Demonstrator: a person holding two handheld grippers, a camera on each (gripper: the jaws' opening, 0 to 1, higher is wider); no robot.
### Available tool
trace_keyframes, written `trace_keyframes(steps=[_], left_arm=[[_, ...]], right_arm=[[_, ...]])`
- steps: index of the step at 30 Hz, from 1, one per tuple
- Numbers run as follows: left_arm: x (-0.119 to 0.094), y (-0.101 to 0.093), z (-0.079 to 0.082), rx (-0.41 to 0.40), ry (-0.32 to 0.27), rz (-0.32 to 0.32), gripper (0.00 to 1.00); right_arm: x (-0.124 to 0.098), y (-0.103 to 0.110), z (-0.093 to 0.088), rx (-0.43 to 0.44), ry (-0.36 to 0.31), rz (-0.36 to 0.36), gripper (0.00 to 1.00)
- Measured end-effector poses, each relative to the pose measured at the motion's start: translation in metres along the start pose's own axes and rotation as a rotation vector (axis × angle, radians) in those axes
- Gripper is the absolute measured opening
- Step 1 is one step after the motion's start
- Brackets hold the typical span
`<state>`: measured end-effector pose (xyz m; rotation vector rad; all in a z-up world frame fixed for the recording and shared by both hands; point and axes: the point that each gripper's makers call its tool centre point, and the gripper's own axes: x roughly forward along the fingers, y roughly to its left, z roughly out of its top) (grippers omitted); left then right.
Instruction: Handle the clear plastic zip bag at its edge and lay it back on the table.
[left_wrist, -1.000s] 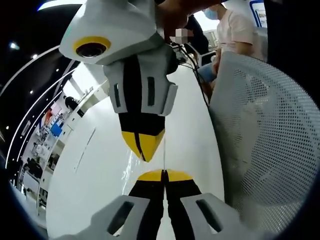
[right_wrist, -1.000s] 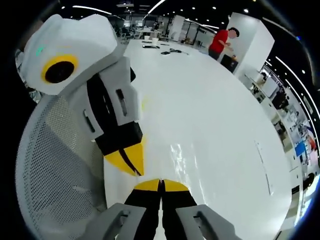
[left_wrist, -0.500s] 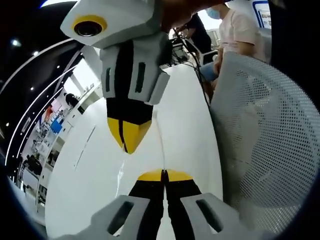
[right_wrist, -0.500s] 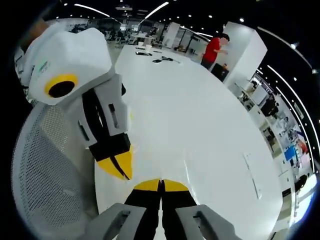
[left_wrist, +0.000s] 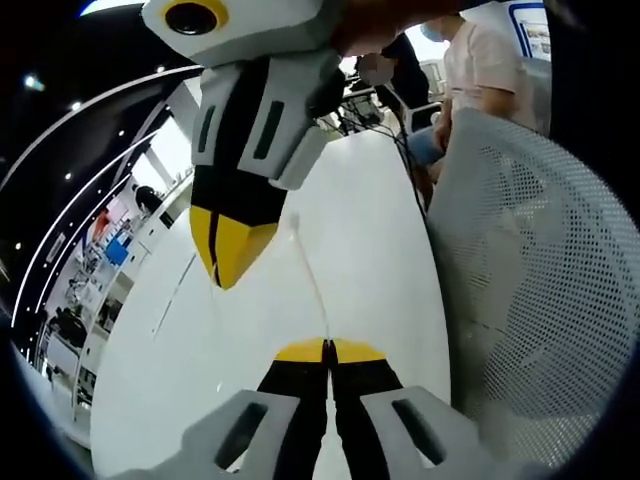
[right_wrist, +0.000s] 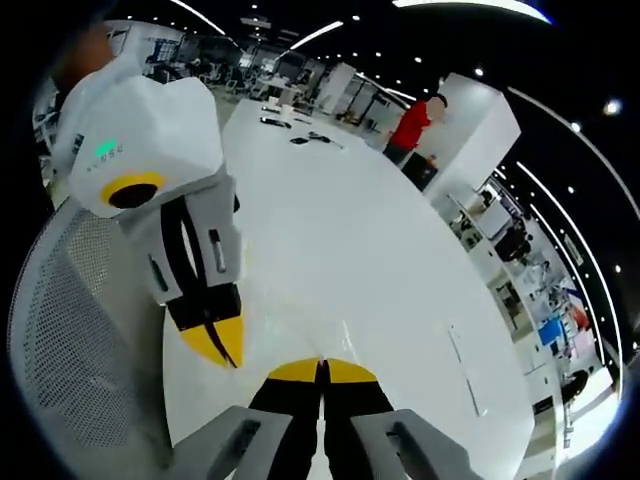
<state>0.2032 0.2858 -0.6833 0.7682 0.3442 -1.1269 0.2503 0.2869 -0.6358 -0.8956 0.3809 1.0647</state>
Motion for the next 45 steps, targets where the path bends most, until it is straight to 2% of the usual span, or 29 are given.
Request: trace_keyframes(steps=[7, 13, 23, 26, 30, 39, 42, 45], left_arm=[[0.001, 0.003, 0.004, -0.012, -0.006, 0.007, 0.0], [0.005, 0.005, 0.004, -0.024, -0.009, 0.007, 0.0], [0.006, 0.006, 0.003, -0.044, -0.01, 0.003, 0.0], [0.007, 0.009, 0.003, -0.028, -0.007, 0.021, 0.0], [0.007, 0.01, 0.004, -0.048, -0.02, 0.035, 0.01], [0.006, 0.009, -0.001, -0.056, -0.004, 0.049, 0.1], [0.004, 0.016, -0.002, -0.043, 0.002, 0.081, 0.07], [0.002, 0.018, -0.002, -0.068, 0.001, 0.081, 0.07]], right_arm=[[-0.004, -0.012, 0.007, -0.056, -0.03, -0.066, 0.0], [-0.006, -0.017, 0.008, -0.069, -0.036, -0.087, 0.0], [-0.007, -0.017, 0.006, -0.078, -0.032, -0.092, 0.0], [-0.006, -0.017, 0.005, -0.083, -0.03, -0.091, 0.0], [-0.007, -0.016, 0.006, -0.086, -0.031, -0.093, 0.0], [-0.005, -0.013, 0.006, -0.096, -0.022, -0.086, 0.0], [0.001, -0.014, -0.001, -0.084, 0.002, -0.078, 0.0], [0.004, -0.012, -0.004, -0.084, 0.013, -0.072, 0.0]])
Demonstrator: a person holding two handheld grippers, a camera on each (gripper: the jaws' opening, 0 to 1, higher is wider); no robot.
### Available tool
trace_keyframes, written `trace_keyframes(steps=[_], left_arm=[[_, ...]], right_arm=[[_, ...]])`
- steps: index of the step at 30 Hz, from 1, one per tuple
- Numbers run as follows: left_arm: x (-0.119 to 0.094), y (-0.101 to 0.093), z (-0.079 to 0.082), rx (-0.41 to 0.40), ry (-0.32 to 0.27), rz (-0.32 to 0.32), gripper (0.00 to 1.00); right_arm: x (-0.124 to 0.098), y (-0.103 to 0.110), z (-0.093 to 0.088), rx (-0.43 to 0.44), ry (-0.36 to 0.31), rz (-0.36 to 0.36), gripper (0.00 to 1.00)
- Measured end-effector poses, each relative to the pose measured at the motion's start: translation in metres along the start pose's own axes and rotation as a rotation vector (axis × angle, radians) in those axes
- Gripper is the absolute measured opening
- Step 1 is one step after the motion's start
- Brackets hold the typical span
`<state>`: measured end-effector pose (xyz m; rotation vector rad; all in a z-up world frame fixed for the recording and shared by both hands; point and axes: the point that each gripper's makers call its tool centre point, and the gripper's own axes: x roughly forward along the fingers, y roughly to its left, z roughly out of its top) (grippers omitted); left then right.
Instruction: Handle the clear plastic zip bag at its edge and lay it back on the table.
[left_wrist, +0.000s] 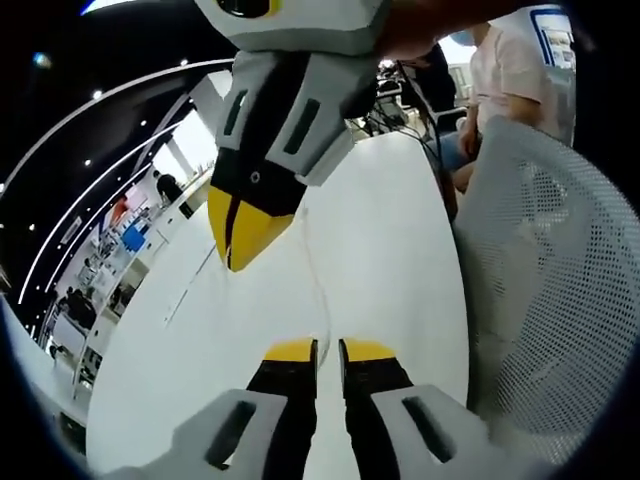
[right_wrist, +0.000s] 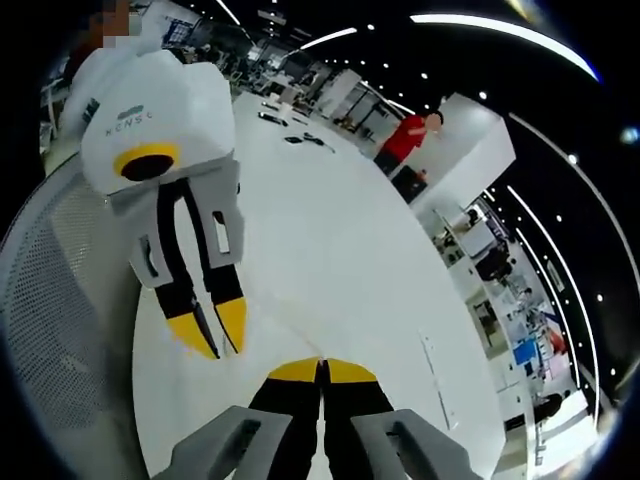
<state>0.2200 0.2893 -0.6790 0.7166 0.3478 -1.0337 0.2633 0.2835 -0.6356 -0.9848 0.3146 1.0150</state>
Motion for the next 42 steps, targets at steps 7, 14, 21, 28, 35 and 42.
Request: trace_keyframes(steps=[7, 14, 21, 28, 35, 42], left_arm=[[-0.008, 0.003, 0.003, -0.004, -0.003, 0.015, 0.06], [-0.022, 0.005, 0.001, -0.032, -0.017, 0.03, 0.06], [-0.03, 0.005, -0.008, -0.102, -0.015, 0.039, 0.11], [-0.032, 0.001, -0.015, -0.193, 0.002, 0.038, 0.23], [-0.037, 0.002, -0.021, -0.279, 0.001, 0.048, 0.28], [-0.044, 0.001, -0.025, -0.297, -0.002, 0.052, 0.27]], right_arm=[[0.007, 0.007, -0.005, -0.001, 0.014, 0.02, 0.0], [0.013, 0.008, -0.014, 0.013, 0.037, 0.024, 0.0], [0.018, 0.007, -0.022, 0.006, 0.047, 0.013, 0.0], [0.025, 0.008, -0.027, 0.024, 0.058, 0.018, 0.0], [0.036, 0.011, -0.042, -0.007, 0.095, 0.03, 0.0], [0.047, 0.006, -0.054, -0.031, 0.136, 0.037, 0.0]])
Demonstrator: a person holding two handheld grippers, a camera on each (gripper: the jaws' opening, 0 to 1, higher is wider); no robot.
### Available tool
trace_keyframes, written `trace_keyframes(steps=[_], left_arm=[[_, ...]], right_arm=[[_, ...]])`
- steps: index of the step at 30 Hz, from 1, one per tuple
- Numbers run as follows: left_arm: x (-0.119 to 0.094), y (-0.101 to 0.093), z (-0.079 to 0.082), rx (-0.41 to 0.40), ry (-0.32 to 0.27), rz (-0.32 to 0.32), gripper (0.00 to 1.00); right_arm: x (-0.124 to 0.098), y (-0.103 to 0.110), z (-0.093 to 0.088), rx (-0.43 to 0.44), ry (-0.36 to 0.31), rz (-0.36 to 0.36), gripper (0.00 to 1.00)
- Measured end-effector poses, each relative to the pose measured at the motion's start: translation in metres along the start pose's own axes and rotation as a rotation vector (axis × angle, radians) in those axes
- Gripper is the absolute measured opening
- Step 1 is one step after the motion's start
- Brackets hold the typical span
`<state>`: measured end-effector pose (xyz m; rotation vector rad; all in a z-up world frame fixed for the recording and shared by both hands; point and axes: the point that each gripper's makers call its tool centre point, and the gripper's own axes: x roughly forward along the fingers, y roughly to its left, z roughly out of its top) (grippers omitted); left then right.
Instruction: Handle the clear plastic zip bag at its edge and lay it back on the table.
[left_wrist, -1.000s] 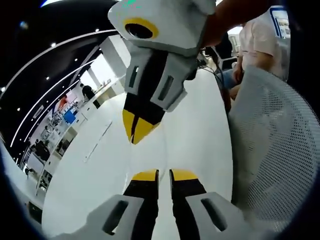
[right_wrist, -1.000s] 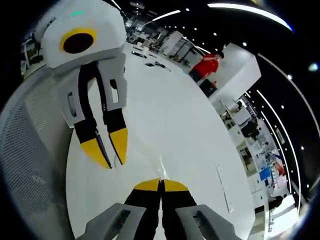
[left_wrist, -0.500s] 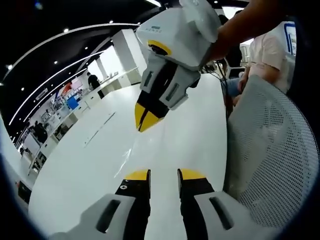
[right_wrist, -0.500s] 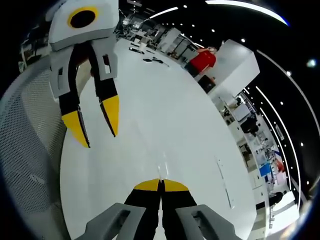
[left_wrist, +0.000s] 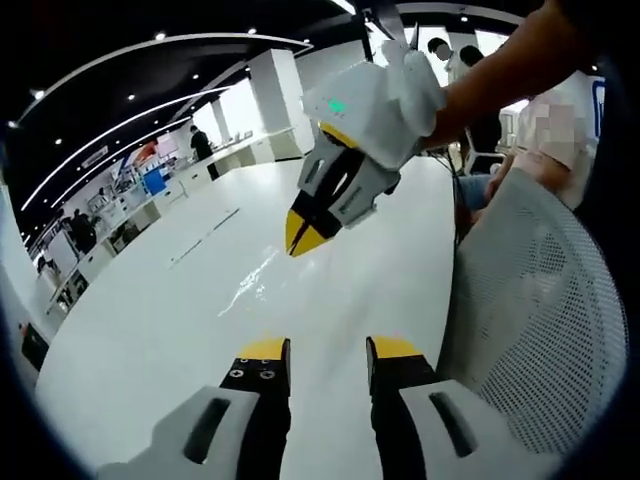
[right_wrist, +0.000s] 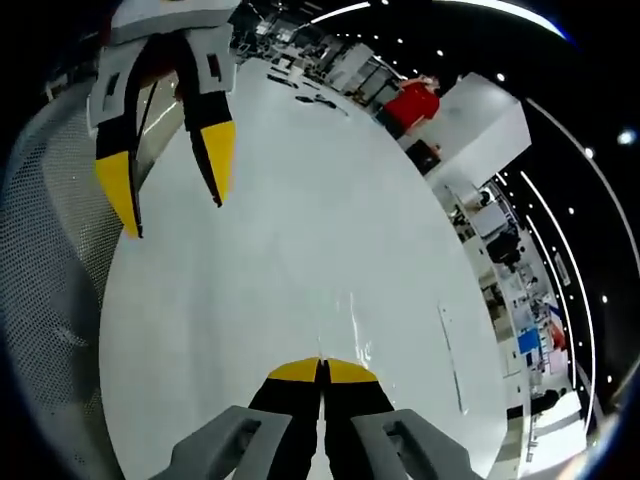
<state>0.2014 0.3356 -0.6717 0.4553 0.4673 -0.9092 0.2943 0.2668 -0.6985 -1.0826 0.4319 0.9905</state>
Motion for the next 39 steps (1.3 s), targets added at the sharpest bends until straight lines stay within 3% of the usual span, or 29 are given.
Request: trace_keyframes(steps=[6, 20, 30, 39], left_arm=[[-0.002, 0.0, -0.004, -0.02, 0.002, 0.005, 0.28], [-0.003, 0.002, -0.011, -0.046, 0.022, 0.025, 0.29], [-0.005, 0.003, -0.015, -0.039, 0.042, 0.034, 0.29], [-0.005, 0.006, -0.011, -0.029, 0.044, 0.043, 0.3]], right_arm=[[0.007, -0.003, -0.014, -0.055, 0.04, 0.01, 0.0], [0.023, -0.014, -0.029, -0.04, 0.084, 0.009, 0.0], [0.034, -0.027, -0.031, 0.057, 0.095, -0.003, 0.0], [0.038, -0.017, -0.041, 0.046, 0.116, 0.009, 0.0]])
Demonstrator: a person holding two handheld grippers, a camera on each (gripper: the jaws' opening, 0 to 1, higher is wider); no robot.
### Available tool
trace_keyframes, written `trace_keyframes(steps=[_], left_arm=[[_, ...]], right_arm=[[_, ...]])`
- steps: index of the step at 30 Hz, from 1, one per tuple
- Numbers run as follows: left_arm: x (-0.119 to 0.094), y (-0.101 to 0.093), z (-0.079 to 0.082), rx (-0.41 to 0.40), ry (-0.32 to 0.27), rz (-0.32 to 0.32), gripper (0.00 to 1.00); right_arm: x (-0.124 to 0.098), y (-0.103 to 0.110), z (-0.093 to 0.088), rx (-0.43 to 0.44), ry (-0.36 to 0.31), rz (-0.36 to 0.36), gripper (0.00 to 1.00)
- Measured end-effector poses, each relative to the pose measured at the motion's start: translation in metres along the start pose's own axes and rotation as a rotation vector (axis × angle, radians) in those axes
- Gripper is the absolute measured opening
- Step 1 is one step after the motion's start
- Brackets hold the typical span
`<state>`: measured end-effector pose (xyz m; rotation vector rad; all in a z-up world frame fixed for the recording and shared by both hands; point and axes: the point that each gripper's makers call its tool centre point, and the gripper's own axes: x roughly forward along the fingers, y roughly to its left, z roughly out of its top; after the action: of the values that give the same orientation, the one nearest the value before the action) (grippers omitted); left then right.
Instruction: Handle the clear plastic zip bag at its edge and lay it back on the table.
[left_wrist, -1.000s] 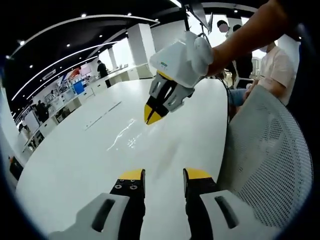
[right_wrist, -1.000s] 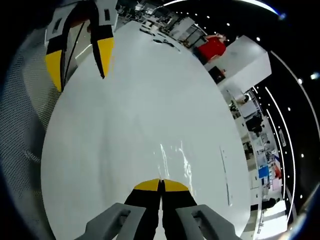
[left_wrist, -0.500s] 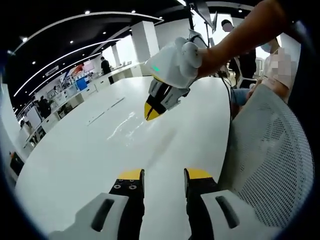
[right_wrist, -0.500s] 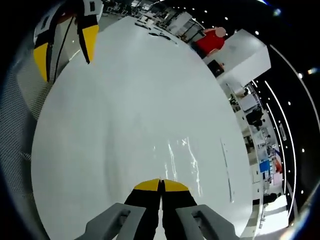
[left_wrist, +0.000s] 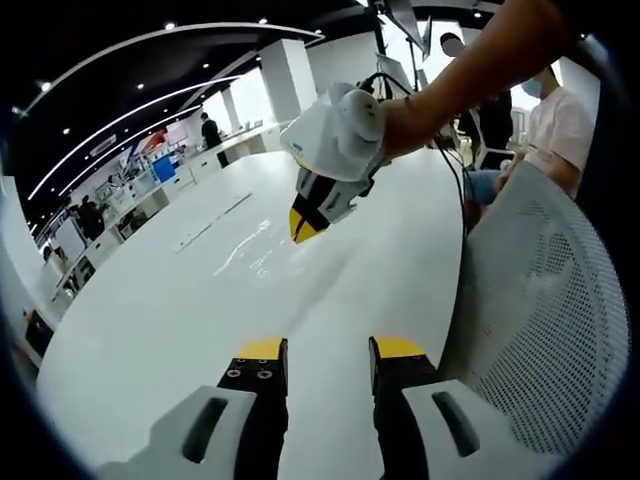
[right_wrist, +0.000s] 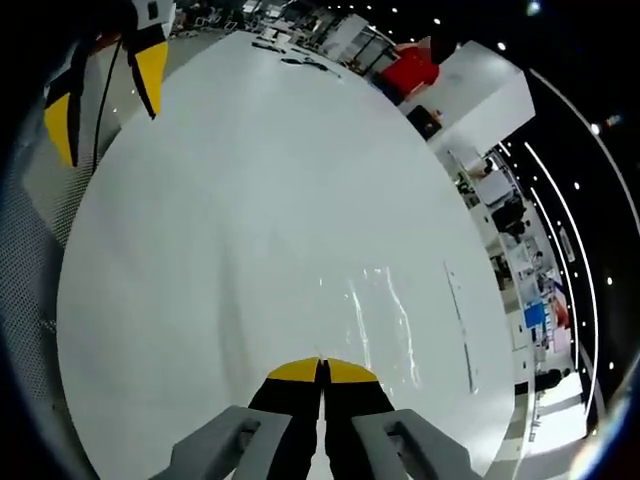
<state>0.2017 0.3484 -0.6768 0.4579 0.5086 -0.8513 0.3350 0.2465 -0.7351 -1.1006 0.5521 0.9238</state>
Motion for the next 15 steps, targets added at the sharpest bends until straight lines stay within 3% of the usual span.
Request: trace_keyframes(steps=[8, 15], left_arm=[[0.0, -0.002, -0.006, 0.006, 0.008, -0.001, 0.28], [0.001, -0.002, -0.002, -0.009, 0.008, 0.003, 0.3]], right_arm=[[-0.003, 0.007, -0.005, 0.07, -0.02, 0.027, 0.08], [-0.008, 0.009, 0.001, 0.162, -0.06, 0.032, 0.15]])
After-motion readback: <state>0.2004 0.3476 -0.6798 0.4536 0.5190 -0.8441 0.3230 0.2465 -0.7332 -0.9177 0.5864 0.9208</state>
